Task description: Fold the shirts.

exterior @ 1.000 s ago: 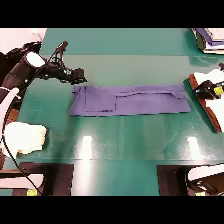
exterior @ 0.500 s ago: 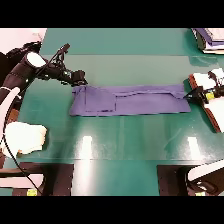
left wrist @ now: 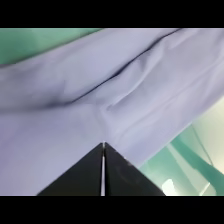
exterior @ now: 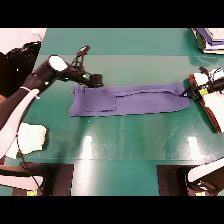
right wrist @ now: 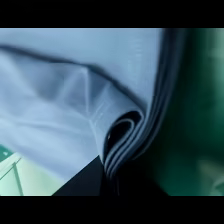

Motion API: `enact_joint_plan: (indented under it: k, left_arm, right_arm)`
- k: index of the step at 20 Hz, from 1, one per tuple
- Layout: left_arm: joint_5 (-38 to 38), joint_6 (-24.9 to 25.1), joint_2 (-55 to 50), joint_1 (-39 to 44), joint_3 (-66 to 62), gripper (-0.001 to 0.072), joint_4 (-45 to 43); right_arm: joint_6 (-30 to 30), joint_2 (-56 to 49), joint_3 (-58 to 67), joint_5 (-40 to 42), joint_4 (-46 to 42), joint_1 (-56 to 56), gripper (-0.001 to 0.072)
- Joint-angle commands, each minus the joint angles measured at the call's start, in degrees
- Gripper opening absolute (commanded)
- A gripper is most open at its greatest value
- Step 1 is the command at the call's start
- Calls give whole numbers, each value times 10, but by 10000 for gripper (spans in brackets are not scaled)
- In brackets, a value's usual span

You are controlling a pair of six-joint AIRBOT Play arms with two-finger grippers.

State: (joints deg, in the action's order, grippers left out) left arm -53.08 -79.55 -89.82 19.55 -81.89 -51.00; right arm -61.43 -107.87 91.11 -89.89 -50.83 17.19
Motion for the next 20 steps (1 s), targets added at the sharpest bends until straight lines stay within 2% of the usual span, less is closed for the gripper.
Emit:
enact_joint_plan:
  k: [1,6,8,10,13,20]
  left_arm:
    - [18,0,-64,58,-66,25,0]
    - [13,-16,-180,123,-171,25,1]
    - [9,-39,-217,139,-202,25,2]
    - [4,-45,-244,149,-227,25,3]
    - [-4,-56,-259,152,-232,25,3]
    - [-24,-56,-261,149,-232,25,-30]
  right_arm:
    - [-8,48,9,-23,18,-8,19]
    - [-60,160,9,-16,19,-49,19]
    - [-76,195,9,-15,23,-78,19]
    - [-76,219,9,-13,75,-104,19]
    - [-77,240,20,2,139,-139,19]
    - [-96,240,138,9,131,-225,19]
